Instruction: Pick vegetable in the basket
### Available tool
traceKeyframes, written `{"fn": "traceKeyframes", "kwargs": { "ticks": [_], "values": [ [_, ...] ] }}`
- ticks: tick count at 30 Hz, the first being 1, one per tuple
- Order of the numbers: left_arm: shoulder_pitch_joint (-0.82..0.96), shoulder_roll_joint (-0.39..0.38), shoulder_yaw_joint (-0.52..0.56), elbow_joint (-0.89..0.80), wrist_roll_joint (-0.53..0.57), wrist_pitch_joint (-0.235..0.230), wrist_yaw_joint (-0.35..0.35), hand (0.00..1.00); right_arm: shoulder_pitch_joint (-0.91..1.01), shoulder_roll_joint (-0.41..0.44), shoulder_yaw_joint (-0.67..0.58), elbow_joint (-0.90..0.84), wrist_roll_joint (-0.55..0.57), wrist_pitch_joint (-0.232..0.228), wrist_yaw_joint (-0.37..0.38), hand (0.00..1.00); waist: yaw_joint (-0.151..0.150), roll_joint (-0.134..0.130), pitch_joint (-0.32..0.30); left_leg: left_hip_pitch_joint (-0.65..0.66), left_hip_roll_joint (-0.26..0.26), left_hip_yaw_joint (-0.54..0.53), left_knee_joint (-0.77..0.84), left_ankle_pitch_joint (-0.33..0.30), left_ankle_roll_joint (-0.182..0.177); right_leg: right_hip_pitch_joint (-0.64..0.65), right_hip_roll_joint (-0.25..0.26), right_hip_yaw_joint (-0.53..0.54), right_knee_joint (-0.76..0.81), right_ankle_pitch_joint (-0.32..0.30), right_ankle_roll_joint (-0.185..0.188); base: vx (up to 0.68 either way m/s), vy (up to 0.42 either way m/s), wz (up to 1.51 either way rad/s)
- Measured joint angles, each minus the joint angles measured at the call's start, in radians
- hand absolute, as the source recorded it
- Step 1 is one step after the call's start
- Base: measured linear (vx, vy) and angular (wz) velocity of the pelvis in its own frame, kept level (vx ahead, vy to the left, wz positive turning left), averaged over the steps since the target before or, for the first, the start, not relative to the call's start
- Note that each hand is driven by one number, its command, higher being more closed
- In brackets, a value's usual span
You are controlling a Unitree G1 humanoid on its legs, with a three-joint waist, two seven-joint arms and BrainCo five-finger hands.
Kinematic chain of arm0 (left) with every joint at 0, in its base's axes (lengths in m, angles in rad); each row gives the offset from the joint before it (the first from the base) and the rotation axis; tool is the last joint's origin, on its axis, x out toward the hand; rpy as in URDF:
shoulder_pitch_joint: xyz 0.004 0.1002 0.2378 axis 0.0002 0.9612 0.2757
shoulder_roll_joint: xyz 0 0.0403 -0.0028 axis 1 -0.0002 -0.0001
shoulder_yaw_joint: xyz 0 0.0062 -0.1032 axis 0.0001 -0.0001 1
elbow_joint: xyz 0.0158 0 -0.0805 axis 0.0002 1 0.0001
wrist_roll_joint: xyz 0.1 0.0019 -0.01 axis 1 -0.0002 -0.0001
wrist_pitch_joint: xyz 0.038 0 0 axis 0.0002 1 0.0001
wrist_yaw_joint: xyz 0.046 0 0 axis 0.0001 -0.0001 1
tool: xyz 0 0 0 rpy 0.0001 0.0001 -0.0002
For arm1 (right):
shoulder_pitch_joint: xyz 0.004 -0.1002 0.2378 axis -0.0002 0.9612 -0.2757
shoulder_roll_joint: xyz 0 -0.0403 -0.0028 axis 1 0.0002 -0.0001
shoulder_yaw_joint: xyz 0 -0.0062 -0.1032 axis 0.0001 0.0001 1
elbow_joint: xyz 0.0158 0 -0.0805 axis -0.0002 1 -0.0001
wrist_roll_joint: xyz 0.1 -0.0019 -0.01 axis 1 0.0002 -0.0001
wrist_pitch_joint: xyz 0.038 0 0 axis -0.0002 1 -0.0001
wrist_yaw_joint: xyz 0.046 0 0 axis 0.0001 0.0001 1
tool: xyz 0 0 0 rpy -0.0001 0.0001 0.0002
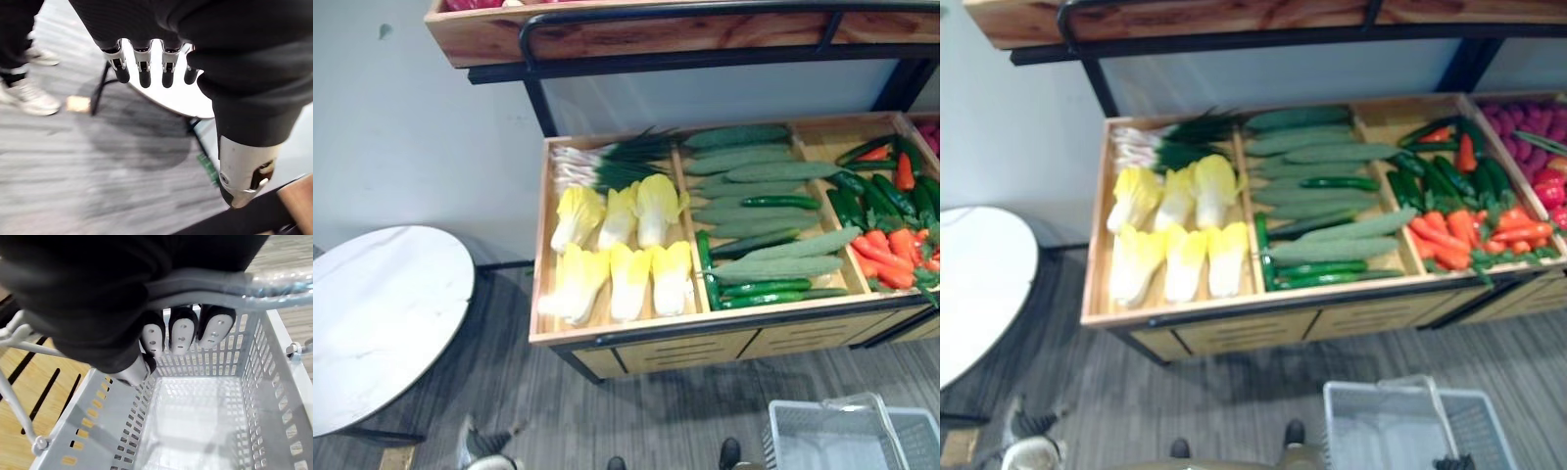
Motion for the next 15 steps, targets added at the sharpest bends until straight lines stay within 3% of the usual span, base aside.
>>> {"fn": "traceKeyframes", "kwargs": {
  "ticks": [9, 15],
  "values": [
    [0.038, -0.094, 0.002, -0.472, 0.088, -0.008, 0.111, 0.00, 0.042, 0.014, -0.030, -0.001, -0.002, 0.000, -0.020, 1.00, 0.006, 0.009, -0.030, 0.020, -0.009, 0.009, -0.003, -0.009, 0.009, 0.010, -0.006, 0.015, -0.001, 0.008, 0.002, 0.03, 0.007, -0.02],
    [0.014, -0.096, 0.003, -0.519, 0.087, -0.007, 0.143, 0.00, 0.019, 0.014, -0.017, -0.005, -0.009, -0.017, -0.020, 1.00, 0.002, -0.004, -0.038, 0.053, -0.008, 0.060, -0.007, -0.022, 0.011, 0.012, 0.000, 0.060, -0.004, 0.009, 0.004, 0.02, 0.007, -0.23]
  ]
}}
